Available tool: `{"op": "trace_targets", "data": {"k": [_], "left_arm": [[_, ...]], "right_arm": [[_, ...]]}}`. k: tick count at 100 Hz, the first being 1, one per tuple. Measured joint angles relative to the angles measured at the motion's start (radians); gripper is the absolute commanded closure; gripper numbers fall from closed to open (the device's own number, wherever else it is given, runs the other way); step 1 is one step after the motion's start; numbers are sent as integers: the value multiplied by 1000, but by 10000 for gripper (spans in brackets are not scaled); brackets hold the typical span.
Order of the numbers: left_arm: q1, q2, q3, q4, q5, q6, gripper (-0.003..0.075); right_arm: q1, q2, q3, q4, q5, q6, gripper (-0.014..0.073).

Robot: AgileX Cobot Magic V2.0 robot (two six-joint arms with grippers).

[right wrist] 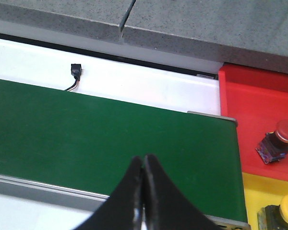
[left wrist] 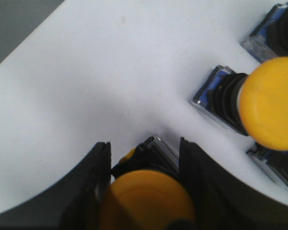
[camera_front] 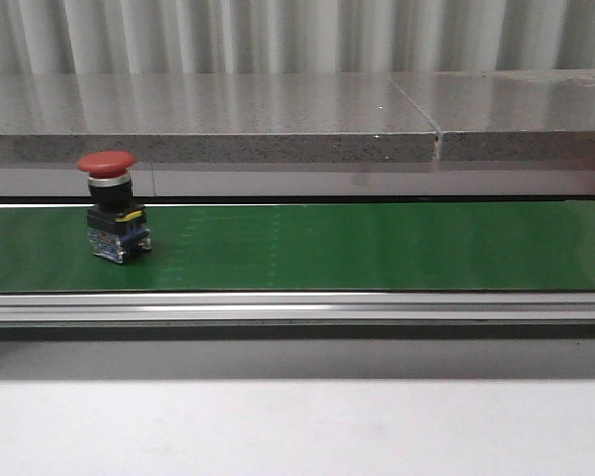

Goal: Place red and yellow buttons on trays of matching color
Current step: 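Grasp the yellow button with the left gripper and place it on the belt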

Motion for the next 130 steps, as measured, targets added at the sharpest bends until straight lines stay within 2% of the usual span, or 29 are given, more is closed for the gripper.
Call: {"op": "trace_targets", "data": {"k": [36,50,76,101,117,130], "left_arm": [[0,-157,0,2,52,4,740],[-33,-252,0,7,59,4,740],[-218,-420,0,10,113,56,740],[-412,-434,0,28,182,168,740],[-489,-407,0,96,184,183,740],[-506,-368,0,114,178,189,740]], "right_arm": [[0,0,0,0,0,0,661],[0,0,0,0,0,0,661],[0,0,0,0,0,0,661],[0,0,0,0,0,0,661],[0,0,0,0,0,0,661],[0,0,0,0,0,0,661]]}}
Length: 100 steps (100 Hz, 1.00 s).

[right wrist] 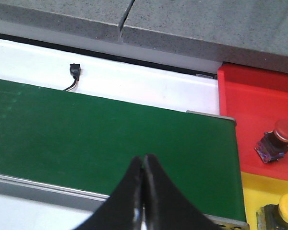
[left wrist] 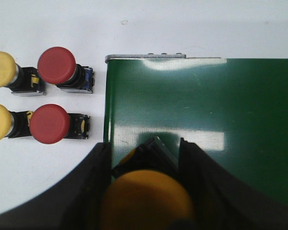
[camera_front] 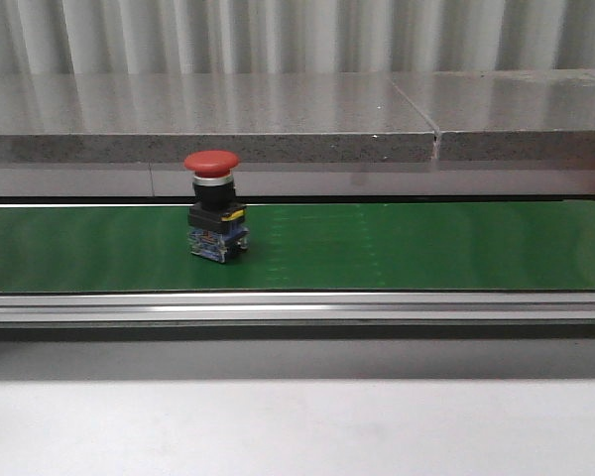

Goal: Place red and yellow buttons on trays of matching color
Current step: 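Grasp the yellow button with the left gripper and place it on the belt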

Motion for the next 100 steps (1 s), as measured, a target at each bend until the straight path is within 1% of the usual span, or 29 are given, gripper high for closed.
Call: {"op": "trace_targets", "data": {"k": [25,63,70,75,82,86,87,89,90,91,94,96,99,100], "left_arm": [[-2,74,0,8,-50,0,740],[-2,138,0,12,-51,1,738],[-2,139,0,12,-51,1,720],[-2,139,0,12,-51,1,671],[-2,139,0,12,-51,1,543],[-2,139,0,12,-49,1,437],[-2,139,-2,13,-47,1,399],[-2,139,-2,13,-45,1,358],[-2,139,-2,13,-43,1,318],[-2,139,-4,13,-42,1,298],[-2,139,-4,13,-41,1,202],[-2,139,-6,13,-38,1,167],[-2,139,-10,13,-34,1,94],[-2,139,-13,13,-33,1,82]], "right_arm": [[0,0,0,0,0,0,661],[0,0,0,0,0,0,661],[0,0,0,0,0,0,661],[0,0,0,0,0,0,661],[0,0,0,0,0,0,661],[0,0,0,0,0,0,661],[0,0,0,0,0,0,661],[0,0,0,0,0,0,661],[0,0,0,0,0,0,661],[0,0,0,0,0,0,661],[0,0,0,0,0,0,661],[0,0,0,0,0,0,661],[0,0,0,0,0,0,661],[0,0,0,0,0,0,661]]}}
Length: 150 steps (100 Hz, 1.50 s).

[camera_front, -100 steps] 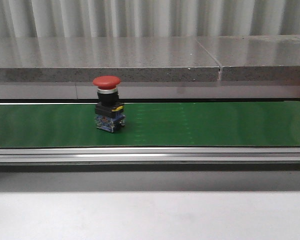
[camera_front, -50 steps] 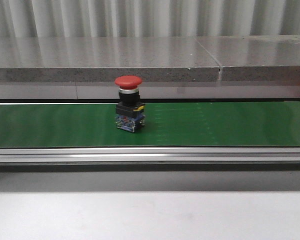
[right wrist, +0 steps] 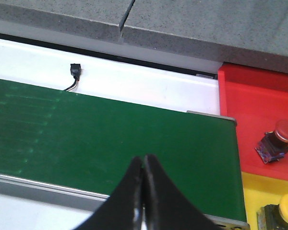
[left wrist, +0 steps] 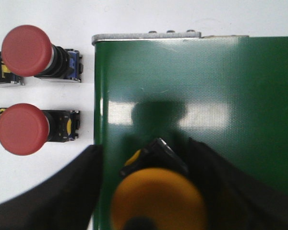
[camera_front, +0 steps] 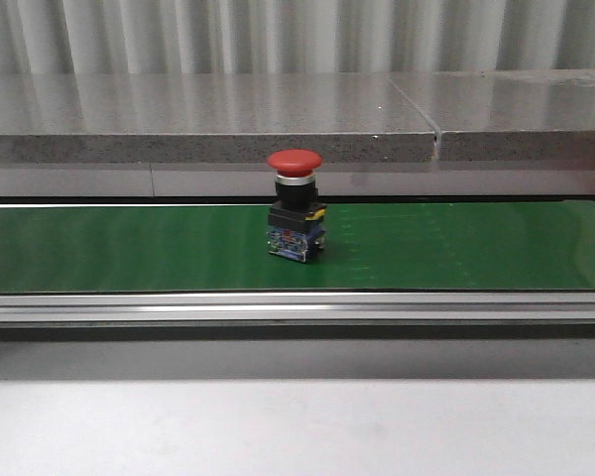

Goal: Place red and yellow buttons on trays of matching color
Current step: 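Grasp the yellow button with the left gripper and place it on the belt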

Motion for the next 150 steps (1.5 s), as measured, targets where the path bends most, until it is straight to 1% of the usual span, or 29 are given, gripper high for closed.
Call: {"op": "trace_targets", "data": {"k": [4,10,22,34,49,58,77,94,103,115,122,134,136,137,150], "left_arm": [[0,0,-8,-2,8,0,33],[0,0,-19,-10,17,0,17],[-5,-7,-35,-30,21,0,35],[-27,-54,-38,-30,27,6,63],[-76,-168,-38,-30,30,16,102],[-102,-245,-29,-30,3,16,127],[-153,-470,80,-46,-120,17,176],[-179,-703,237,-67,-216,17,225],[-182,-806,324,-69,-237,17,277],[-182,-946,432,-71,-245,17,399],[-182,-1010,486,-73,-246,17,496],[-182,-1091,558,-73,-255,17,689],[-182,-1103,568,-75,-257,17,710],[-182,-1110,570,-75,-259,17,739],[-182,-1145,601,-84,-268,17,740]], "right_arm": [[0,0,0,0,0,0,661],[0,0,0,0,0,0,661],[0,0,0,0,0,0,661],[0,0,0,0,0,0,661],[0,0,0,0,0,0,661],[0,0,0,0,0,0,661],[0,0,0,0,0,0,661],[0,0,0,0,0,0,661],[0,0,0,0,0,0,661],[0,0,0,0,0,0,661],[0,0,0,0,0,0,661],[0,0,0,0,0,0,661],[0,0,0,0,0,0,661],[0,0,0,0,0,0,661],[0,0,0,0,0,0,661]]}}
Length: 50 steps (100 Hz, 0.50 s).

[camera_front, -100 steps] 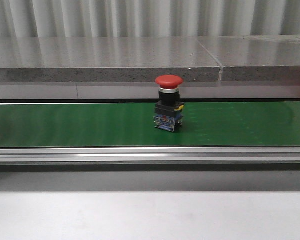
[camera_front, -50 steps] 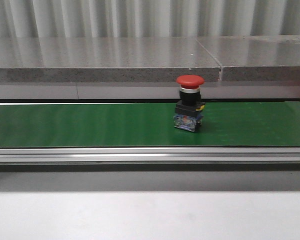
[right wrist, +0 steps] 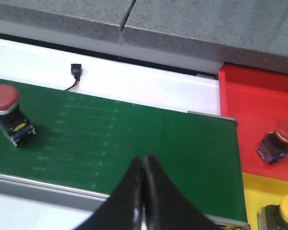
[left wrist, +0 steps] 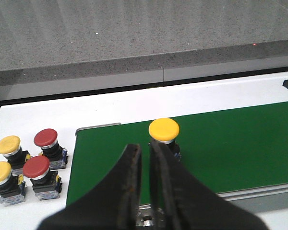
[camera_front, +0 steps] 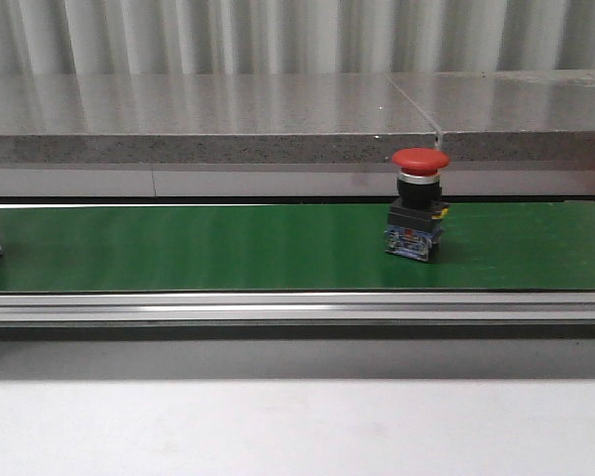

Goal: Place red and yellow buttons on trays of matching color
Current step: 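Grasp the yellow button with the left gripper and place it on the belt, then grasp the red button arriving at the belt end with the right gripper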

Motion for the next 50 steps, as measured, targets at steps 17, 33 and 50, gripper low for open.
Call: {"op": "trace_targets", "data": {"k": [17,33,50], "left_arm": [[0,-5,3,-12,-5,0,740],[0,-5,7,-15,-6,0,740],[0,-5,7,-15,-6,0,740]], "right_arm": [[0,0,0,0,8,0,656],[0,-2,0,0,43,0,532],[0,-2,0,0,96,0,188]]}}
